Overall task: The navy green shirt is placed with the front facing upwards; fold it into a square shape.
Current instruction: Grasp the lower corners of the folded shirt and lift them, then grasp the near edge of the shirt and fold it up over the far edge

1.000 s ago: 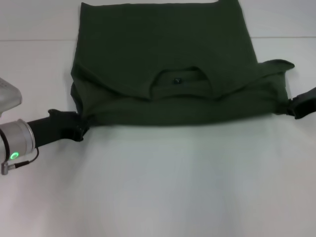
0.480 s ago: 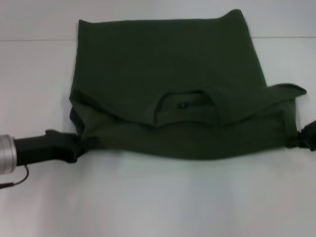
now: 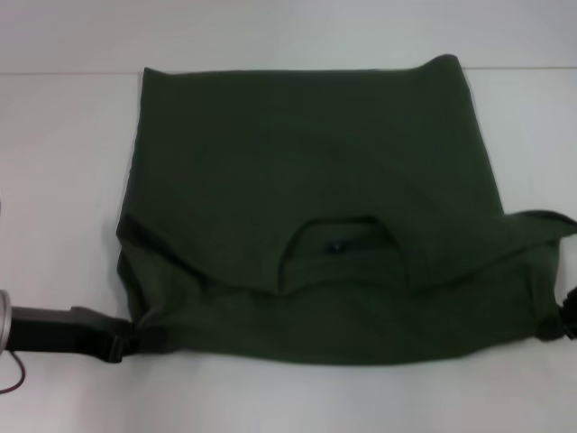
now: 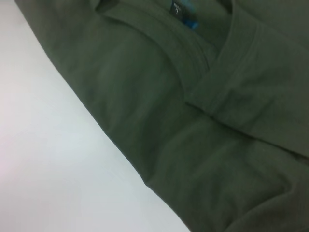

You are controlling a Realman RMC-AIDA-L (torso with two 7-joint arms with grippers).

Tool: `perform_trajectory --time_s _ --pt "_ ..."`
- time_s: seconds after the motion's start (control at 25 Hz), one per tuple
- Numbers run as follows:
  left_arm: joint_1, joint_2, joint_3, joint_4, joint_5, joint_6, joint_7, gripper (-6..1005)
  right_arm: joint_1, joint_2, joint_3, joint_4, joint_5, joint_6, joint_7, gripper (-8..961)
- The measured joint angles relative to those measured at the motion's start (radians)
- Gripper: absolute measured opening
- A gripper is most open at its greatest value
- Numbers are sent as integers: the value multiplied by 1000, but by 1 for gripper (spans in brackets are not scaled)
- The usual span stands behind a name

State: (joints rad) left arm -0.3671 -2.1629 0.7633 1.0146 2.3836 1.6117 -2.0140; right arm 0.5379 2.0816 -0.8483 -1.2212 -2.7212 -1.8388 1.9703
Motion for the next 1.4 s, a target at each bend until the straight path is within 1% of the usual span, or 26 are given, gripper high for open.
perform_trajectory --time_s 0.16,0.4,0.52,0.68,0.88,1.08,1.2,1.4 --pt "0 3 -9 42 52 83 -62 74 -6 -1 -7 -2 -26 -43 -11 117" --pt "-20 16 -31 70 129 208 -122 71 -12 4 -31 -2 -63 -107 -30 117" --pt "-31 24 -60 87 137 270 -130 71 -19 3 -30 -27 -64 -140 -45 116" --pt "-61 44 -132 88 137 335 -136 71 -31 -5 -15 -101 -51 -147 -64 116" --pt "-98 50 -210 92 120 365 -138 71 -35 -20 1 -173 -4 -147 -84 117" --pt "-134 68 -265 73 62 367 -140 71 -31 -29 12 -237 33 -148 -94 117" --pt "-155 75 -282 60 28 360 -142 71 -26 -32 27 -274 54 -148 -94 114" --pt "-186 75 -289 41 -13 314 -143 71 -22 -31 58 -350 93 -119 -95 111"
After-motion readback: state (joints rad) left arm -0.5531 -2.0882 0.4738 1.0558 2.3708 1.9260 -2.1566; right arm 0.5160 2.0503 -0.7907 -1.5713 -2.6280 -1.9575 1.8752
